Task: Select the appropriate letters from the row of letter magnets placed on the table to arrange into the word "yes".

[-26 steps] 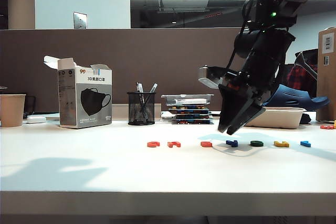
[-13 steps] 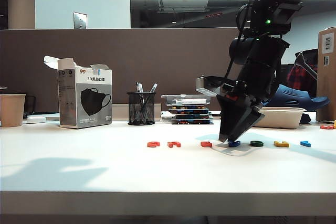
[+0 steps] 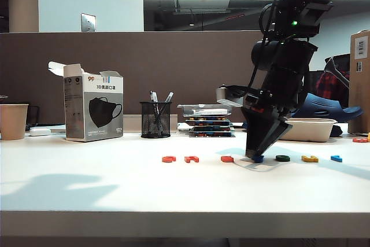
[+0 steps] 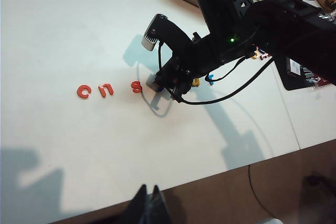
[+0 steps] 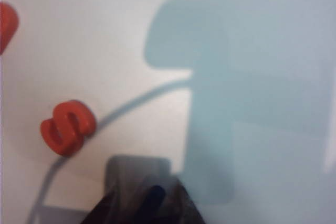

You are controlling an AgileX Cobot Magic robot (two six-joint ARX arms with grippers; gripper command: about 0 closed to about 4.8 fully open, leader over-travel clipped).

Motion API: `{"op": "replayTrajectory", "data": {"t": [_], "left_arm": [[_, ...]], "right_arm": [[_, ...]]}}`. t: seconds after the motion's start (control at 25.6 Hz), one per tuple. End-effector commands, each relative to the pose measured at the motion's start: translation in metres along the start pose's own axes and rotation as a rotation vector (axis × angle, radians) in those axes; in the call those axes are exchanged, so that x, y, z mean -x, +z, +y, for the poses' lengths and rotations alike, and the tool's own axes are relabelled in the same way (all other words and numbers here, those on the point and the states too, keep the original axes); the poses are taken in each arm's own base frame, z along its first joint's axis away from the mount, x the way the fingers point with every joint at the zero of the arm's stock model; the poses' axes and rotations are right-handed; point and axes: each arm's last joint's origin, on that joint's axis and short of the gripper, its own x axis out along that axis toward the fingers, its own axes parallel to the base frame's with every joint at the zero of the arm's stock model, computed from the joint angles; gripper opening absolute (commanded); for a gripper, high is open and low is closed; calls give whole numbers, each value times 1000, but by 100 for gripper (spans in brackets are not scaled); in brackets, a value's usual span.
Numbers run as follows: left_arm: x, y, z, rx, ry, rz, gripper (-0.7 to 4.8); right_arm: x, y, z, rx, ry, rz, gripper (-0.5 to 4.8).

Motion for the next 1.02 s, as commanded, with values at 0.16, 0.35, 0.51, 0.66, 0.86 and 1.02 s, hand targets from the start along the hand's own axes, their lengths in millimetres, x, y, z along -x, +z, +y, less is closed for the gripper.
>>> {"op": "replayTrajectory", "data": {"t": [0.16,0.35,0.51,0.66,0.86,1.02], "left_arm": [[2,1,-1,-1,-6,-14,-5],[2,1,-1,-1,-6,-14,-5],[2,1,-1,-1,-6,-14,-5],[2,1,-1,-1,-6,-14,-5],[1,1,-1,-1,-6,-14,-5],[2,1,-1,-1,-6,-14,-5]], "right_arm": [[0,-1,-1,2,-37,26,81],[0,1,0,9,-40,17,52],[-2,3,5,22,-45,25,52],[-4,8,8,41,-78,28,16],[-6,10,12,53,-78,23,-2],[-6,11,12,53,-80,21,2]]}}
